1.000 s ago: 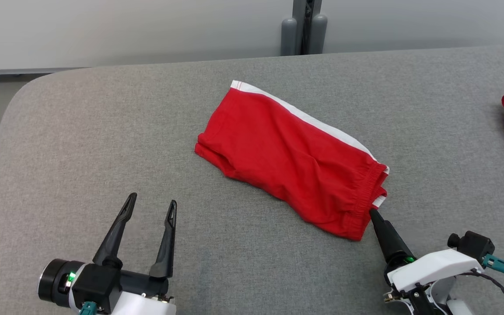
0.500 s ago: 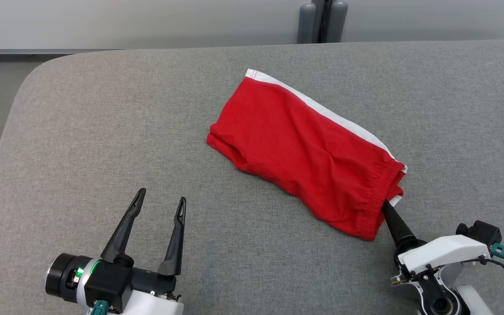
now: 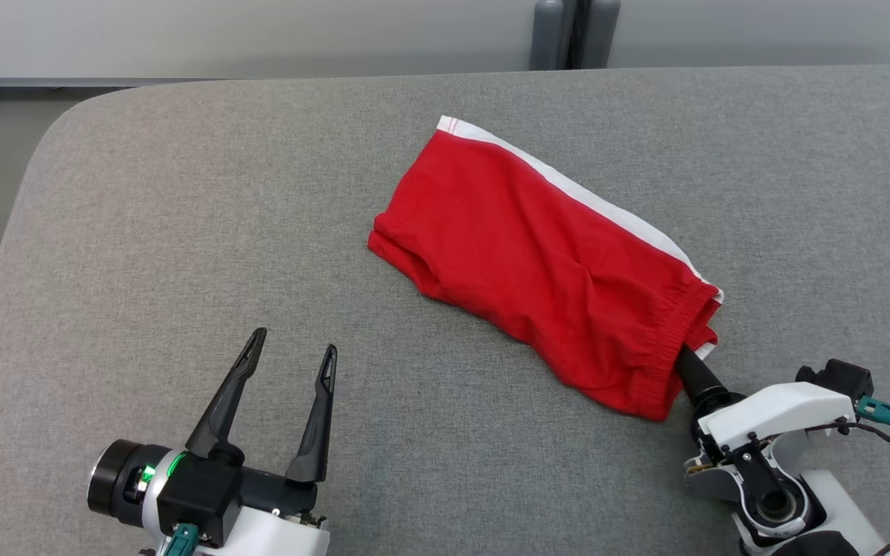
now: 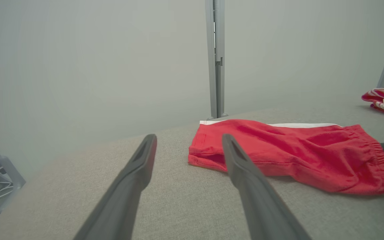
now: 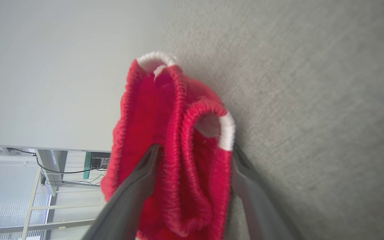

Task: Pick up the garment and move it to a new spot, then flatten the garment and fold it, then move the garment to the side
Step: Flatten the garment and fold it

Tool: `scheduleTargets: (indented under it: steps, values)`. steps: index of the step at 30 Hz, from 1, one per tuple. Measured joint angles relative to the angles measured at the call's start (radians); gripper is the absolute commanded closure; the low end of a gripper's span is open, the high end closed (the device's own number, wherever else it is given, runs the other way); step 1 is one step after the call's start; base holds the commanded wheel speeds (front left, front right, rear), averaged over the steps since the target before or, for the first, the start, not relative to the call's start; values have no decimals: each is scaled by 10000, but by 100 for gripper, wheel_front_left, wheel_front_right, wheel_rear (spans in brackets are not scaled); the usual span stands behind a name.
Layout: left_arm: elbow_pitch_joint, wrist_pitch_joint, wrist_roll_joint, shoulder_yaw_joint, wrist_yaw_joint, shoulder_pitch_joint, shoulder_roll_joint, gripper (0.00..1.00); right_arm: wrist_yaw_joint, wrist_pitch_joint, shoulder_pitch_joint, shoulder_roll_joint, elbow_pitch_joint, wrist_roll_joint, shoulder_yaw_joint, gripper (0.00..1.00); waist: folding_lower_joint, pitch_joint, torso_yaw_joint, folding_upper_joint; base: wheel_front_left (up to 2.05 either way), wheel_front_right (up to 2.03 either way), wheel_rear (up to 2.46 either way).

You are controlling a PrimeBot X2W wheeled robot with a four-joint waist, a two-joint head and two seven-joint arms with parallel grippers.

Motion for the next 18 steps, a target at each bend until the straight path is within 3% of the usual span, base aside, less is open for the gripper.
scheduleTargets:
  steps: [8, 9, 10, 11, 18]
  values:
    - [33, 0, -8, 12, 2, -34, 2, 0, -12, -31, -439, -35, 278, 84, 393, 0, 0, 43, 156, 0, 0, 0, 0]
    - [44, 0, -21, 27, 2, -34, 0, 0, -12, -35, -524, -75, 362, 84, 510, 38, 0, 28, 197, 0, 0, 0, 0]
    - [50, 0, -23, 42, 2, -34, 0, 0, -12, -35, -583, -119, 391, 82, 587, 65, 0, 23, 215, 0, 0, 0, 0]
    - [56, 0, -33, 54, 2, -34, 0, 0, -12, -35, -617, -174, 414, 63, 690, 100, 0, 15, 233, 0, 0, 0, 0]
    - [58, 0, -67, 123, 13, -35, 0, 0, 36, 230, -836, -660, 414, -46, 1197, 100, 0, 24, 276, -1, 0, 0, 0]
